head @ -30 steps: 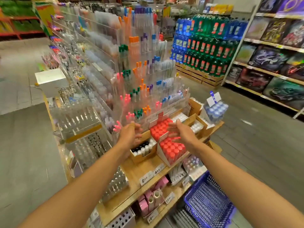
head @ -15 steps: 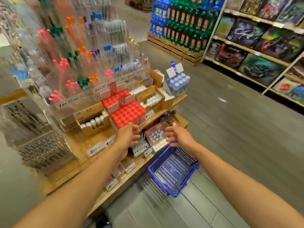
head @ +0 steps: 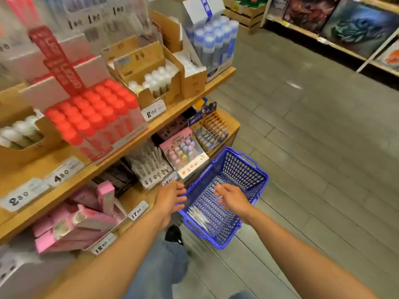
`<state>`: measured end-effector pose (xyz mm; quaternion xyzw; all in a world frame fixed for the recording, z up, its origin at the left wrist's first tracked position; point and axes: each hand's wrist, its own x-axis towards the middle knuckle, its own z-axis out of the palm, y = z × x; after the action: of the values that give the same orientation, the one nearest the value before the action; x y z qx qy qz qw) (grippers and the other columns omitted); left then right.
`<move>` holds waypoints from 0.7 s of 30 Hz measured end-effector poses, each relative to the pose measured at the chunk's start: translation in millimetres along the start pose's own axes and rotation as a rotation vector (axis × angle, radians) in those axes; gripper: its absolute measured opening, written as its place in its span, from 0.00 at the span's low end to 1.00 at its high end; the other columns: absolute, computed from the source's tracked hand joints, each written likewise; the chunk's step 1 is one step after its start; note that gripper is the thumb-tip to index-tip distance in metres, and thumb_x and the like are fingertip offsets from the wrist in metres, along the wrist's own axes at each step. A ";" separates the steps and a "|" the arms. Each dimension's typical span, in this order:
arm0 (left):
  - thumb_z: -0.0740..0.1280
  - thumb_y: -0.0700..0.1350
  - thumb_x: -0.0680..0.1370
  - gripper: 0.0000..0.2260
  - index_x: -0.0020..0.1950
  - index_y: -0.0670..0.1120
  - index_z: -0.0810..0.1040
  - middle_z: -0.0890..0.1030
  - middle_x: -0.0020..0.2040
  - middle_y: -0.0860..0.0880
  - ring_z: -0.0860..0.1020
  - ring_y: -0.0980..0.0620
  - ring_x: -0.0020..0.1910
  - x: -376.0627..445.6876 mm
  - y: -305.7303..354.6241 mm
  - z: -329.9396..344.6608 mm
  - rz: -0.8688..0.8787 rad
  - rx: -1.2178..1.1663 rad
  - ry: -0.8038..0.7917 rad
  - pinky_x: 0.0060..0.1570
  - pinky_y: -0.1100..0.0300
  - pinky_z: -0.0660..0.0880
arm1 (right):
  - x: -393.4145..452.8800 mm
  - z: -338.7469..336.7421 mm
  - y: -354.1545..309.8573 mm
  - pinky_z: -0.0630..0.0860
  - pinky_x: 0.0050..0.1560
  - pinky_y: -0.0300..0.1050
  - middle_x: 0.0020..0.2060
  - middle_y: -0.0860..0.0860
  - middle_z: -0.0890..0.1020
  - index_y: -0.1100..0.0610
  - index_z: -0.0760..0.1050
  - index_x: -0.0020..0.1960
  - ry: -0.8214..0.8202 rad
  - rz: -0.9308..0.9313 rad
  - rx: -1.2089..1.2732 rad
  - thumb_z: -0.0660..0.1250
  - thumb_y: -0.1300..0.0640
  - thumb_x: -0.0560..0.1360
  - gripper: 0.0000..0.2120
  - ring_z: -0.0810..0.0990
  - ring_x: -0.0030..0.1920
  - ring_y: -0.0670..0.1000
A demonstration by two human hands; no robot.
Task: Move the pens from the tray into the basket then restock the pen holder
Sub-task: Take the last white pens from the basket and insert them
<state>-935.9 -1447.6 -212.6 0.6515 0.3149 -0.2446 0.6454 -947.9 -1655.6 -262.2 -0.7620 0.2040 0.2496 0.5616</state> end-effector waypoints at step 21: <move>0.53 0.52 0.86 0.16 0.54 0.44 0.75 0.79 0.46 0.46 0.74 0.51 0.36 306.0 -198.4 60.8 -0.055 -0.097 0.053 0.36 0.59 0.69 | 327.3 124.1 322.2 0.72 0.52 0.45 0.55 0.61 0.81 0.64 0.79 0.55 -0.270 0.015 -0.824 0.61 0.58 0.77 0.13 0.78 0.57 0.59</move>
<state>-865.8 -1485.5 -573.7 0.6170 0.3610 -0.2292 0.6606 -897.9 -1638.8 -735.0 -0.8816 0.0174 0.4116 0.2303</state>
